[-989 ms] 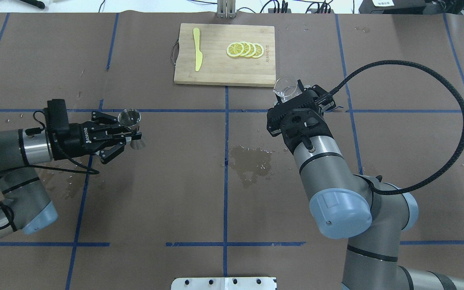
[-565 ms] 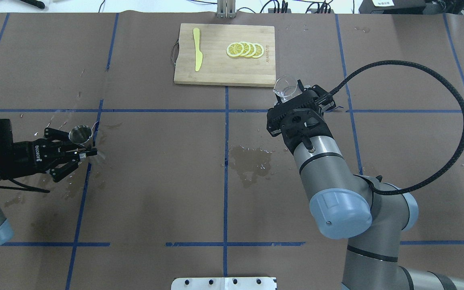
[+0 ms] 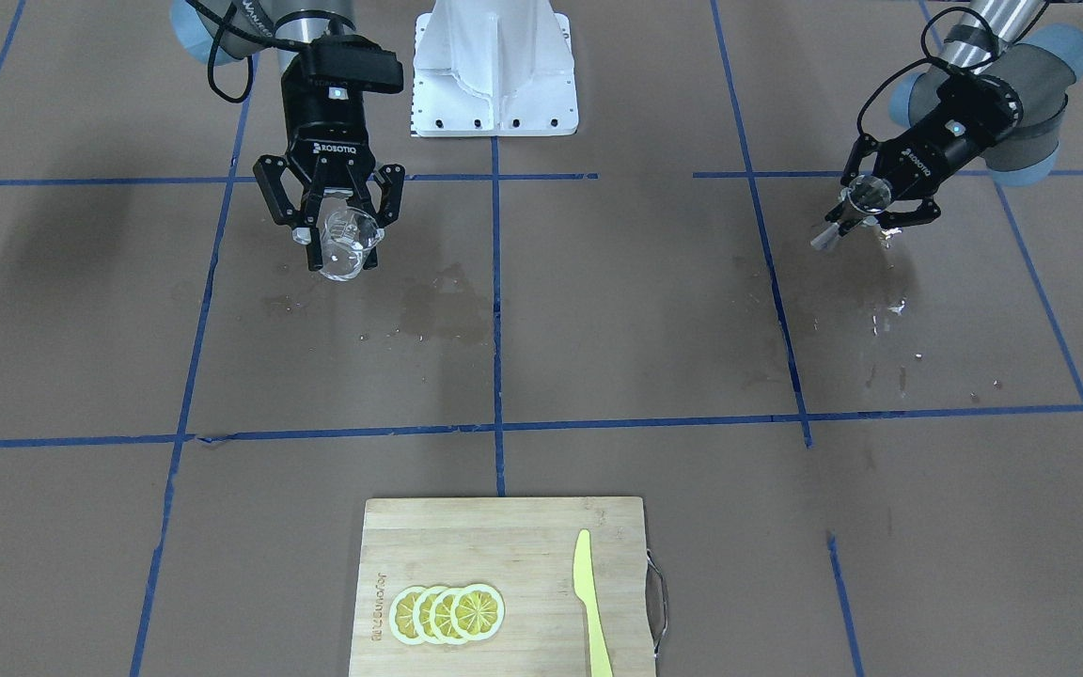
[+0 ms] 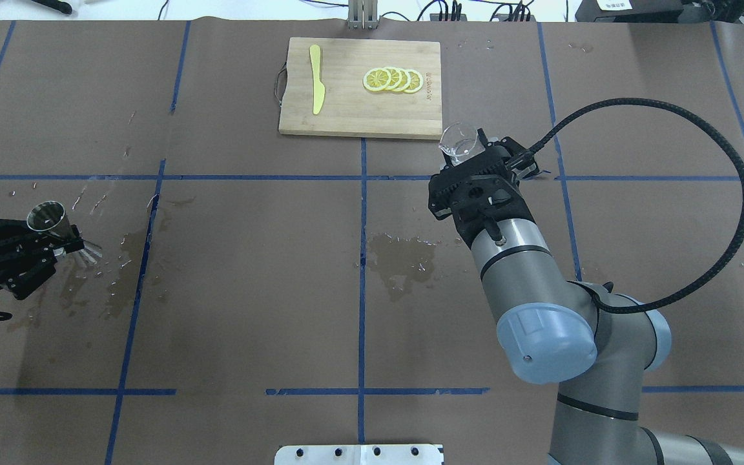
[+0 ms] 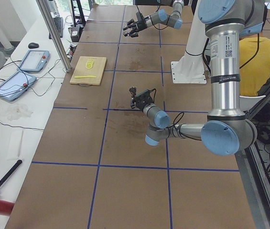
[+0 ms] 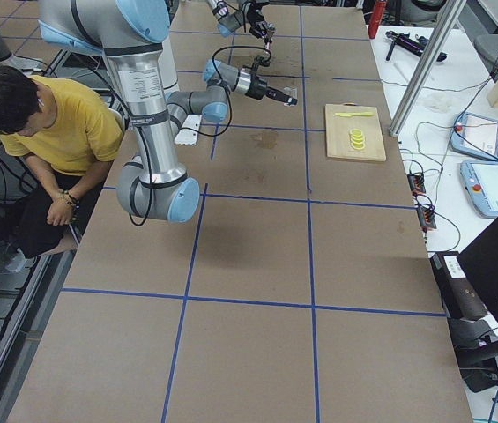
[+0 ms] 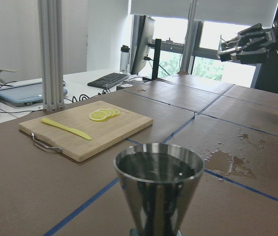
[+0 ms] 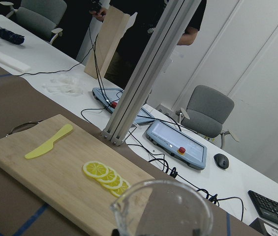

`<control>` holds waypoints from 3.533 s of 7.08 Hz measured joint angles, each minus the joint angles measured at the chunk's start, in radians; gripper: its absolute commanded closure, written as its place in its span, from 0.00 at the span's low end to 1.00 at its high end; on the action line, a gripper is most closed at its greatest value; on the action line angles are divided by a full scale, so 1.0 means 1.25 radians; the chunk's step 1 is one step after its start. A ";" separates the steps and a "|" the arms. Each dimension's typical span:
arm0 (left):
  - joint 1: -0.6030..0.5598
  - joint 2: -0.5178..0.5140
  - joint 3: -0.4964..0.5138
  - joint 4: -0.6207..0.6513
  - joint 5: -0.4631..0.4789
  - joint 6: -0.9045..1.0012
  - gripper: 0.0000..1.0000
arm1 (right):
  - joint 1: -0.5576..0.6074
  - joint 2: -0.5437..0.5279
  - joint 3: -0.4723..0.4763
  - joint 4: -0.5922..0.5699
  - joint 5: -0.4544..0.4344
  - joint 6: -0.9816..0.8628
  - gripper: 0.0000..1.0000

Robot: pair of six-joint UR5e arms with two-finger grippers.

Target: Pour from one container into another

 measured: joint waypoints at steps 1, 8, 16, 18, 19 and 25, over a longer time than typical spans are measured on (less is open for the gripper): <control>0.005 0.010 0.003 -0.006 0.006 -0.010 1.00 | 0.000 0.000 0.000 0.000 -0.001 0.000 1.00; 0.218 0.046 0.047 -0.063 0.371 -0.031 1.00 | 0.000 -0.007 0.000 0.000 -0.005 0.004 1.00; 0.403 0.011 0.059 -0.012 0.750 -0.029 1.00 | 0.000 -0.007 0.001 0.000 -0.005 0.005 1.00; 0.403 -0.020 0.075 -0.002 0.751 -0.024 1.00 | -0.001 -0.007 0.001 0.000 -0.005 0.005 1.00; 0.403 -0.032 0.079 0.008 0.751 -0.019 1.00 | -0.001 -0.007 0.001 0.000 -0.005 0.005 1.00; 0.404 -0.048 0.080 0.046 0.741 -0.012 1.00 | 0.000 -0.008 0.000 0.000 -0.005 0.005 1.00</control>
